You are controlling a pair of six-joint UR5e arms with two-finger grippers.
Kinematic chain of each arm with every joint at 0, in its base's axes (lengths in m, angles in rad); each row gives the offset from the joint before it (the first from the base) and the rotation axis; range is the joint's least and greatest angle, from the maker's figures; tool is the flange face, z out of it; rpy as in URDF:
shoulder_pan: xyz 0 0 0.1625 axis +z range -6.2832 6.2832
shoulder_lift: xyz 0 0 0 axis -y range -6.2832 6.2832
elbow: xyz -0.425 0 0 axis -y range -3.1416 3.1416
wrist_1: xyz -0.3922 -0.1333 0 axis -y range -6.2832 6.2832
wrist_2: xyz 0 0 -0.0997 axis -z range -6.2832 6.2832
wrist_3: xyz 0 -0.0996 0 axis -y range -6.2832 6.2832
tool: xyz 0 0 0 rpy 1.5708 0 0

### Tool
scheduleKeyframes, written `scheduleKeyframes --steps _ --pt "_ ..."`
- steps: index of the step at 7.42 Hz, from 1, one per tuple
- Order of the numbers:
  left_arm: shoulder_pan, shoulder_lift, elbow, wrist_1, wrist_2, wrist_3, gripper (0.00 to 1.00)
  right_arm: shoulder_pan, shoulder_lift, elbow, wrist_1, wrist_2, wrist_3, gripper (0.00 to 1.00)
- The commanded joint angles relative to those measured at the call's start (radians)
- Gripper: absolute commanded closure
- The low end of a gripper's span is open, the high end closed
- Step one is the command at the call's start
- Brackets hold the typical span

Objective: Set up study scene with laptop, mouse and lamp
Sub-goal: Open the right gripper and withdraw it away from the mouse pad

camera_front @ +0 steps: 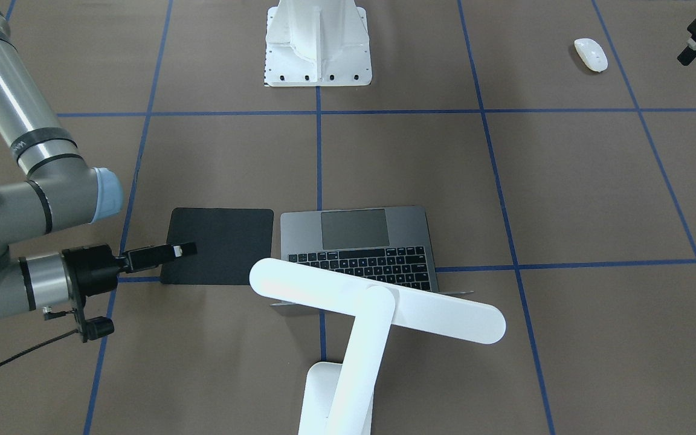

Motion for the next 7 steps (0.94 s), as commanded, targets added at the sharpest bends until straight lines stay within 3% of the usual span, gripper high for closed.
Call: scheduleKeyframes --steps 1,2,4,6,7 --pt "0.0 0.01 -0.004 0.0 0.0 0.0 0.0 0.05 -0.089 0.037 0.005 -0.198 0.069 0.05" --pt "0.0 0.014 -0.008 -0.002 0.0 0.0 0.0 0.1 -0.091 0.041 0.011 -0.385 0.069 0.05" --pt "-0.002 0.016 -0.007 -0.002 0.0 0.0 0.0 0.16 -0.1 0.049 0.043 -0.605 0.069 0.05" --pt "0.0 0.077 0.005 -0.015 0.0 0.011 0.0 0.243 -0.202 0.07 0.315 -0.811 0.072 0.03" --pt "0.006 0.1 0.005 -0.031 0.002 0.003 0.0 0.283 -0.236 0.081 0.441 -0.847 0.072 0.02"
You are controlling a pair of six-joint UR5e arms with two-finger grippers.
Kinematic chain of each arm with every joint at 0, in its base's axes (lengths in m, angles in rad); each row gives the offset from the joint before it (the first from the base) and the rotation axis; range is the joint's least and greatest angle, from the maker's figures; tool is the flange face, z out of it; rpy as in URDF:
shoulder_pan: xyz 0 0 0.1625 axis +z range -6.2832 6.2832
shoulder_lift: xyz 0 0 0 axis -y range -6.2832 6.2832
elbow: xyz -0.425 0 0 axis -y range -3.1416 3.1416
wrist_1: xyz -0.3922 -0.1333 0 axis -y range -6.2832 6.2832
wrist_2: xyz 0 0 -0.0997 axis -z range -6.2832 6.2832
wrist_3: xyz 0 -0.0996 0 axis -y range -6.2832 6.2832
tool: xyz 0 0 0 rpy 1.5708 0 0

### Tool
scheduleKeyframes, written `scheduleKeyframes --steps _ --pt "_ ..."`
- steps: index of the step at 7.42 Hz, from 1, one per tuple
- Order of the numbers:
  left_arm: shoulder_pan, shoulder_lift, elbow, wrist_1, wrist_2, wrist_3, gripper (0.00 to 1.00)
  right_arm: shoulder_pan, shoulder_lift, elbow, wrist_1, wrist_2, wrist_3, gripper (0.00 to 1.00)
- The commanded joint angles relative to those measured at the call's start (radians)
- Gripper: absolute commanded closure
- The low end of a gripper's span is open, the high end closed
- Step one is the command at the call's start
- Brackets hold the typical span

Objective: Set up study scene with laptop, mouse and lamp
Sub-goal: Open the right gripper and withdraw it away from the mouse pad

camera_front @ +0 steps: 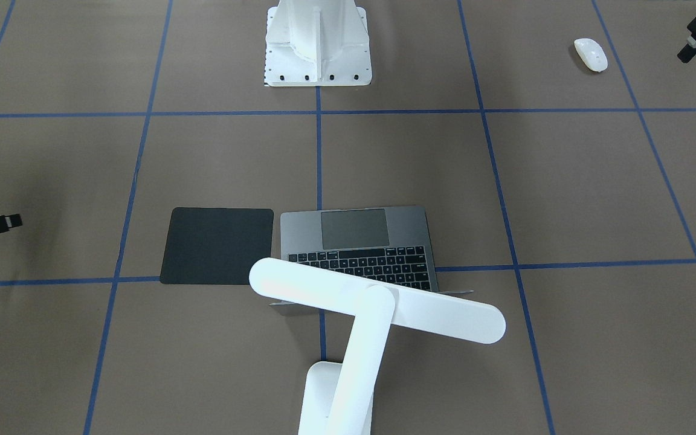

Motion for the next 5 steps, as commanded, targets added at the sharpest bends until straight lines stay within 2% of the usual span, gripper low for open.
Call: scheduleKeyframes --steps 1,3,4,5 --pt "0.016 0.08 0.007 -0.023 0.001 -0.001 0.0 0.087 -0.056 0.041 0.201 -0.105 0.001 0.02" --pt "0.054 0.133 0.055 -0.026 0.01 -0.003 0.0 0.125 -0.069 0.127 0.203 -0.115 0.001 0.02" --pt "0.065 0.157 0.078 -0.075 0.01 -0.01 0.0 0.127 -0.066 0.133 0.201 -0.115 0.01 0.02" --pt "0.094 0.167 0.145 -0.153 0.012 -0.08 0.0 0.127 -0.074 0.16 0.203 -0.113 0.056 0.02"
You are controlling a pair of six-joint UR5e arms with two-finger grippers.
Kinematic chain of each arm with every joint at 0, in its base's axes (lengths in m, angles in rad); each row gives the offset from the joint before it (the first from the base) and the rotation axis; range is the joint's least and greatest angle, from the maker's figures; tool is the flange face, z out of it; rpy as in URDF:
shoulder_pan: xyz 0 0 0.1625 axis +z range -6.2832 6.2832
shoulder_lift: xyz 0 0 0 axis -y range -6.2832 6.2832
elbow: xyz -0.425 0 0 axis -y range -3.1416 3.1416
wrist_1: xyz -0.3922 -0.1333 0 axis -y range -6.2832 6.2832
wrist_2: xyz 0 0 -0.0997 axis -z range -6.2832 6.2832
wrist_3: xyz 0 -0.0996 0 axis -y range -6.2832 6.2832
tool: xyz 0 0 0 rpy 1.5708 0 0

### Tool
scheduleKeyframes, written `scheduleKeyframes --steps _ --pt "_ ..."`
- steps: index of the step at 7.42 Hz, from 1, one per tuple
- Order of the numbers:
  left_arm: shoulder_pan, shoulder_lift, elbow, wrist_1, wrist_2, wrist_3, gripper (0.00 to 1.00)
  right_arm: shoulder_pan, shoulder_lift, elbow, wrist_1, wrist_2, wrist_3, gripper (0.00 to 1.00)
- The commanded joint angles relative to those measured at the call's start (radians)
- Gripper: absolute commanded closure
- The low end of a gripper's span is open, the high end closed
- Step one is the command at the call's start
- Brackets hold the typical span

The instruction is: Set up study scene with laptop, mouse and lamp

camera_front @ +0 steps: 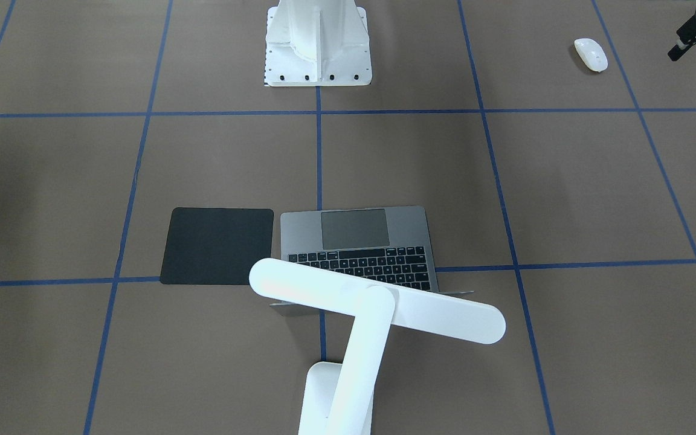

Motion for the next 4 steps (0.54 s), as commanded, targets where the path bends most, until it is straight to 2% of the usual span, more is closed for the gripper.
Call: scheduleKeyframes --steps 1,4 --pt "0.055 0.034 0.168 -0.223 0.002 -0.128 0.0 0.003 -0.004 0.032 0.001 0.004 0.053 0.02" --pt "0.178 0.088 0.29 -0.455 0.013 -0.36 0.0 0.003 -0.008 0.043 0.002 0.026 0.056 0.02"
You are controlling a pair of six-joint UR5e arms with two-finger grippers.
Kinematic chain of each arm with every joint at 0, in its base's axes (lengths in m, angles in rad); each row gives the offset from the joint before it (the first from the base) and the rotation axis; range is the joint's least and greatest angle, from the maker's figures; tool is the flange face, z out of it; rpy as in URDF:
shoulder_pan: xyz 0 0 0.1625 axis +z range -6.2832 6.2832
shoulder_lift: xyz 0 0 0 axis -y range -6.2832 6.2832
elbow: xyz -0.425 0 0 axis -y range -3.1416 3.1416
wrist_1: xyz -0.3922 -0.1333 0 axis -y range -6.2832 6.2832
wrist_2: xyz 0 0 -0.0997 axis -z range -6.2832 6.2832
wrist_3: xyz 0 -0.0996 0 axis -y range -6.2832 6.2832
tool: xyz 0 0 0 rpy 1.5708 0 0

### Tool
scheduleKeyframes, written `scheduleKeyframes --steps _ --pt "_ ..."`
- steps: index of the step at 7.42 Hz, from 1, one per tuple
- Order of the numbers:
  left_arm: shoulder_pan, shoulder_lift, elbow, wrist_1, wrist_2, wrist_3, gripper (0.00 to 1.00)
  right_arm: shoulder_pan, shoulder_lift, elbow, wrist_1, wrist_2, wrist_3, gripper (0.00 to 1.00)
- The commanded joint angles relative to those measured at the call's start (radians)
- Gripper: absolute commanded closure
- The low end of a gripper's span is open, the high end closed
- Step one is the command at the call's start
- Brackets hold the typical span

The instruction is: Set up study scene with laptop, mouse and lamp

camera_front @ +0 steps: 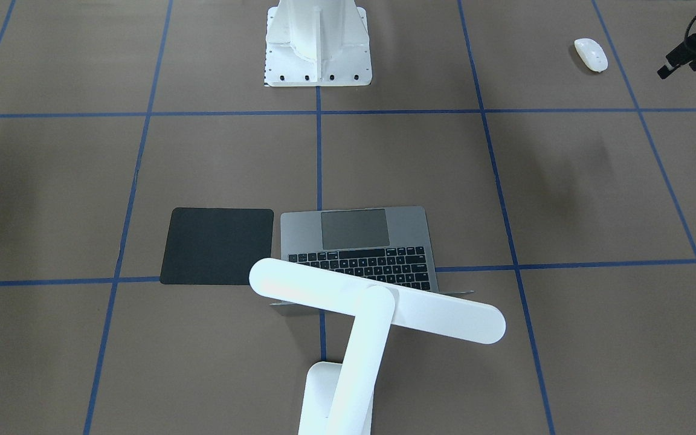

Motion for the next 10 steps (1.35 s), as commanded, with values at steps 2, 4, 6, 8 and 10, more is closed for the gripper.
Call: scheduleKeyframes --steps 2,4,6,8,10 --pt "0.125 0.028 0.164 -0.292 0.07 -0.18 0.0 -0.005 -0.002 0.012 0.0 0.018 0.019 0.02" --pt "0.319 0.028 0.166 -0.427 0.163 -0.44 0.0 -0.006 -0.007 0.026 0.0 0.018 0.02 0.02" --pt "0.586 0.028 0.171 -0.537 0.35 -0.647 0.0 -0.006 -0.007 0.026 0.0 0.017 0.02 0.02" --pt "0.701 0.071 0.171 -0.649 0.389 -0.72 0.0 -0.006 -0.007 0.029 0.0 0.018 0.02 0.02" --pt "0.777 0.111 0.172 -0.694 0.401 -0.821 0.0 -0.008 -0.01 0.032 0.0 0.018 0.02 0.02"
